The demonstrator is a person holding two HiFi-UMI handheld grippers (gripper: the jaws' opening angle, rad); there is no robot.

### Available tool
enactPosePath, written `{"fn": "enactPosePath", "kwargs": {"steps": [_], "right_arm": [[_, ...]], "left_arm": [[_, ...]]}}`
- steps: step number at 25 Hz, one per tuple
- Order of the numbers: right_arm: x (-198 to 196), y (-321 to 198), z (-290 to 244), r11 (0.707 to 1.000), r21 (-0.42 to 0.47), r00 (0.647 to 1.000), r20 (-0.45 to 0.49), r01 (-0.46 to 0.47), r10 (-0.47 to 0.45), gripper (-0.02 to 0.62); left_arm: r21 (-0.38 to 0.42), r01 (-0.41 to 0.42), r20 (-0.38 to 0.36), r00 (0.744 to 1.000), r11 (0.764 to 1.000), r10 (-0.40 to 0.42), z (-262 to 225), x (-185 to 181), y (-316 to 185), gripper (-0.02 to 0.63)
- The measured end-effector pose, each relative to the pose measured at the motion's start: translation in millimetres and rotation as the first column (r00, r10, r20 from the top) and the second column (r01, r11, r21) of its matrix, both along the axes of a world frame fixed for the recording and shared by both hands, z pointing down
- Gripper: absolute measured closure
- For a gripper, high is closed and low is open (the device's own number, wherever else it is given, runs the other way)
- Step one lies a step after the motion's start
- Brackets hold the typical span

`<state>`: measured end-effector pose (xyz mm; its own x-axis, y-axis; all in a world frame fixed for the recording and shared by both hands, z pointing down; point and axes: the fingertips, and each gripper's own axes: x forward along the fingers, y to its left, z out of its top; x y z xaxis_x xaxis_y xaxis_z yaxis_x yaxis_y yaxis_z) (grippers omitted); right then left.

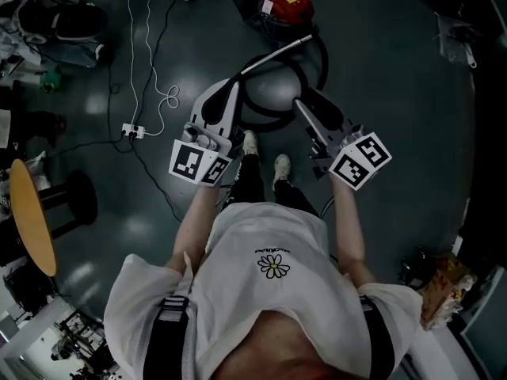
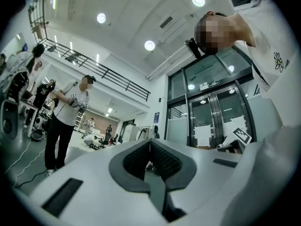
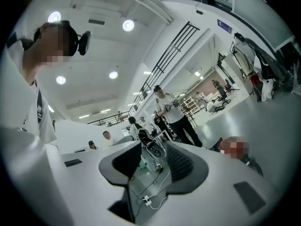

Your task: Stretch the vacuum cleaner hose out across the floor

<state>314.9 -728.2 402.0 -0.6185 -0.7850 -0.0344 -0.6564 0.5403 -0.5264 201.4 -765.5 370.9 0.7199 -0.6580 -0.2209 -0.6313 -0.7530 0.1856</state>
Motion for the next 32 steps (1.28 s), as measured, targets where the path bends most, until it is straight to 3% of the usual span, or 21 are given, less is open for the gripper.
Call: {"fn": "enactPosePath", "kwargs": {"steps": [5, 10, 14, 19, 22, 24, 28, 32], "right_arm": [[-24, -59, -8, 1.0, -0.001, 1.0, 0.005, -0.012, 0.012, 0.437], [-61, -120, -5, 0.997, -0.069, 0.998, 0.058, 0.031, -0.027, 0.437], [-60, -166, 21, 0.985, -0.153, 0.994, 0.07, -0.074, 0.085, 0.439], [-40, -218, 73, 0.955, -0.272, 0.984, 0.097, -0.117, 0.148, 0.435], [-29, -249, 110, 0.939, -0.328, 0.978, 0.138, -0.105, 0.157, 0.301], [-22, -275, 153, 0.928, -0.361, 0.974, 0.159, -0.094, 0.16, 0.203], [-9, -322, 309, 0.877, -0.476, 0.967, 0.191, -0.062, 0.171, 0.202], [-2, -369, 495, 0.828, -0.558, 0.961, 0.197, -0.051, 0.192, 0.202]], "left_arm": [[-0.022, -0.018, -0.005, 1.0, 1.0, 0.018, 9, -6, -55, 0.598], [-0.047, -0.023, -0.047, 0.999, 0.999, 0.02, 15, -33, -112, 0.598], [-0.085, -0.012, -0.031, 0.999, 0.996, 0.01, 37, -54, -154, 0.598], [-0.156, -0.022, -0.021, 1.0, 0.987, 0.019, 77, -52, -199, 0.597], [-0.213, -0.032, -0.021, 0.999, 0.977, 0.028, 110, -41, -224, 0.595], [-0.256, -0.035, 0.002, 0.999, 0.966, 0.037, 149, -30, -247, 0.58], [-0.308, -0.04, 0.019, 0.999, 0.951, 0.048, 265, -14, -294, 0.578], [-0.334, -0.107, -0.007, 0.994, 0.936, 0.111, 419, 4, -331, 0.578]]}}
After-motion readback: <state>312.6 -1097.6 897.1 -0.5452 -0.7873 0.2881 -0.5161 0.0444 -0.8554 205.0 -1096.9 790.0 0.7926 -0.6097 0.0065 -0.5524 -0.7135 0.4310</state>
